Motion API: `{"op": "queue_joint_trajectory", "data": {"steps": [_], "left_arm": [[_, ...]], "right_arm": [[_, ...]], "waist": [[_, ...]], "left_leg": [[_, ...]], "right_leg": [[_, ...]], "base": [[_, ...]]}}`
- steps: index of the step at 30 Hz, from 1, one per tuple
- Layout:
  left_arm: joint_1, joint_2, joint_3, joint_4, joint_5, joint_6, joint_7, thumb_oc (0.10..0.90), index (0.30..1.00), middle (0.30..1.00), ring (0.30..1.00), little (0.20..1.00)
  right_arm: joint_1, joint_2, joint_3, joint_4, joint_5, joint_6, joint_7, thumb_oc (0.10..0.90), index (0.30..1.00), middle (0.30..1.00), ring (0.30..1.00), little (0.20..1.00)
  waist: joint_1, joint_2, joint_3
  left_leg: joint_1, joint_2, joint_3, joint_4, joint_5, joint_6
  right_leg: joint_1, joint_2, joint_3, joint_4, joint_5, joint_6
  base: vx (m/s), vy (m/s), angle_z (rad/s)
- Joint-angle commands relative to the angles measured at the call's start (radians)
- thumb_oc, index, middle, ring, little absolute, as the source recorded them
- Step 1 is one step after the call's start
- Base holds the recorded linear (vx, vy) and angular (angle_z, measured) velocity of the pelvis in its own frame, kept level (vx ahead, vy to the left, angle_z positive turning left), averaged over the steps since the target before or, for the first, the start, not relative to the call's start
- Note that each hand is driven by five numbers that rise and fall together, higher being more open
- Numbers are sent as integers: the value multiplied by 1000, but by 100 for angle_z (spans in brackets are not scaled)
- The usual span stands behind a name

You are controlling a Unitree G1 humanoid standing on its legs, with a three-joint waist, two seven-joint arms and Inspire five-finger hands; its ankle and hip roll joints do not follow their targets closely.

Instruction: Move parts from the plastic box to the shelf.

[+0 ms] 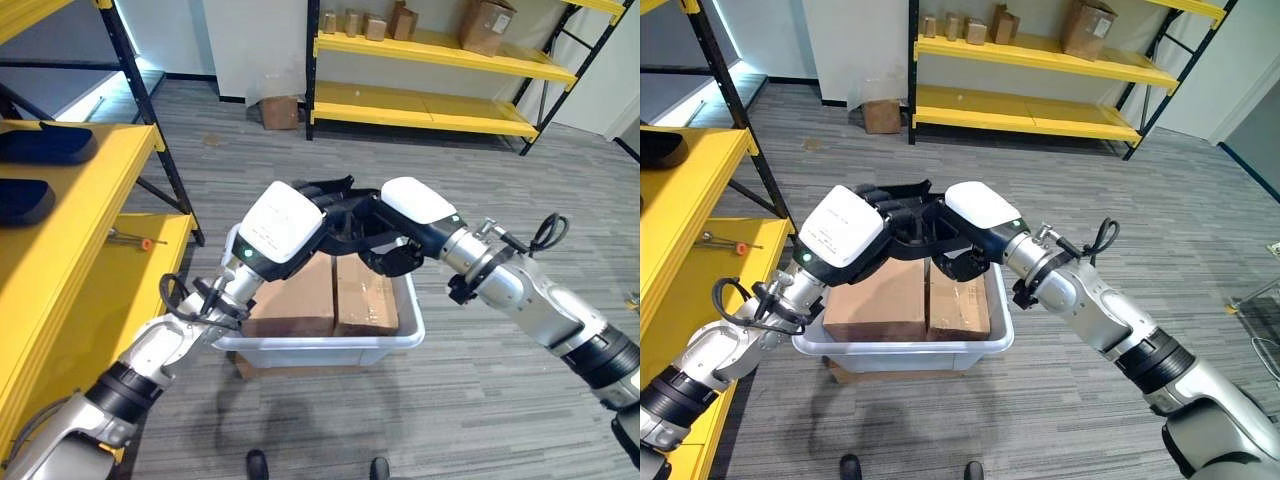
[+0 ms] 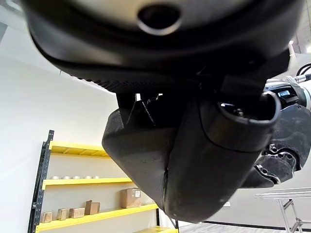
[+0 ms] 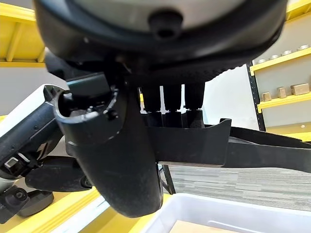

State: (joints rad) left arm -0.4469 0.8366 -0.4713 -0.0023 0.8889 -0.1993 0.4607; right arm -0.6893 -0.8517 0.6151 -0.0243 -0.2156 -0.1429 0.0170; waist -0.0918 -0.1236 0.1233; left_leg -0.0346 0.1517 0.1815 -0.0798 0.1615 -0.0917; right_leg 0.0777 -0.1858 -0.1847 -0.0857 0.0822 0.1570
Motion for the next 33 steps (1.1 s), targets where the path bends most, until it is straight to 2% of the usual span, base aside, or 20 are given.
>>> {"op": "queue_joint_trajectory", "data": {"steps": [1, 10, 11, 12, 14, 15, 18, 21, 24, 28, 29, 33], "left_arm": [[-99, -56, 0, 21, -8, 3, 35, 400, 300, 300, 300, 300], [-61, -76, 20, 22, -29, 4, 33, 400, 300, 300, 300, 300], [-48, -80, 30, 22, -32, 3, 32, 400, 300, 300, 300, 300], [-39, -78, 35, 20, -33, 4, 33, 400, 300, 300, 300, 300], [-3, -73, 67, 16, -33, 4, 33, 400, 300, 300, 300, 300], [72, -62, 129, 0, -39, 0, 37, 400, 300, 300, 300, 300], [130, -42, 169, -16, -40, -6, 34, 400, 300, 300, 300, 300], [234, -22, 252, -38, -43, -10, 42, 400, 300, 300, 300, 300], [387, -5, 377, -75, -46, -18, 52, 400, 300, 300, 300, 300], [469, -21, 443, -92, -56, -13, 61, 400, 300, 300, 300, 300], [523, -36, 491, -109, -68, -16, 68, 400, 300, 300, 300, 300], [592, -62, 558, -147, -84, -15, 85, 400, 300, 300, 300, 300]], "right_arm": [[-199, 72, -42, -47, 44, -81, -87, 400, 300, 300, 300, 300], [-166, 99, -79, -52, 47, -78, -104, 400, 300, 300, 300, 300], [-141, 110, -103, -61, 53, -77, -114, 545, 503, 503, 503, 503], [-118, 116, -119, -69, 53, -75, -117, 900, 1000, 1000, 1000, 1000], [-29, 129, -193, -114, 72, -81, -124, 900, 1000, 1000, 1000, 1000], [103, 153, -294, -162, 99, -93, -138, 900, 1000, 1000, 1000, 1000], [188, 161, -347, -208, 110, -101, -130, 900, 1000, 1000, 1000, 1000], [325, 197, -426, -259, 131, -121, -133, 900, 1000, 1000, 1000, 1000], [485, 223, -491, -339, 162, -142, -98, 900, 1000, 1000, 1000, 1000], [563, 238, -510, -360, 179, -143, -81, 900, 1000, 1000, 1000, 1000], [587, 234, -514, -366, 181, -141, -68, 900, 1000, 1000, 1000, 1000], [606, 233, -519, -358, 194, -137, -61, 900, 1000, 1000, 1000, 1000]], "waist": [[7, -8, -110], [12, -3, -114], [10, 2, -114], [10, 3, -115], [9, 9, -116], [10, 17, -112], [9, 22, -118], [10, 32, -113], [11, 48, -108], [12, 59, -104], [16, 69, -97], [33, 84, -85]], "left_leg": [[97, 45, -14, -1, -101, -3], [104, 40, -21, -1, -106, 0], [105, 40, -22, -1, -106, 1], [105, 39, -23, -1, -107, 1], [105, 37, -25, -1, -108, 3], [99, 35, -25, 0, -98, 5], [102, 34, -25, -2, -105, 4], [101, 33, -27, -1, -105, 3], [98, 34, -28, 0, -99, 0], [97, 37, -33, 2, -93, -2], [96, 39, -37, 9, -93, -3], [88, 51, -46, 28, -87, -8]], "right_leg": [[-52, -13, 77, 40, 11, 47], [-40, -16, 75, 47, 0, 45], [-38, -17, 73, 48, 0, 45], [-37, -18, 72, 48, 0, 45], [-37, -19, 70, 49, 0, 46], [-43, -21, 68, 51, 7, 43], [-40, -21, 68, 47, 0, 46], [-41, -22, 68, 48, -2, 45], [-42, -21, 70, 51, -7, 41], [-44, -18, 68, 58, -14, 37], [-46, -15, 68, 67, -21, 33], [-45, -3, 62, 96, -50, 16]], "base": [[0, 0, 0], [0, 0, 0], [0, 0, 0], [0, 0, 0], [-31, -6, 1], [0, 0, 0], [0, 0, 0], [0, 0, 0], [-10, -13, -1], [-20, -29, 0], [-51, -66, 1], [-32, -62, 1]]}}
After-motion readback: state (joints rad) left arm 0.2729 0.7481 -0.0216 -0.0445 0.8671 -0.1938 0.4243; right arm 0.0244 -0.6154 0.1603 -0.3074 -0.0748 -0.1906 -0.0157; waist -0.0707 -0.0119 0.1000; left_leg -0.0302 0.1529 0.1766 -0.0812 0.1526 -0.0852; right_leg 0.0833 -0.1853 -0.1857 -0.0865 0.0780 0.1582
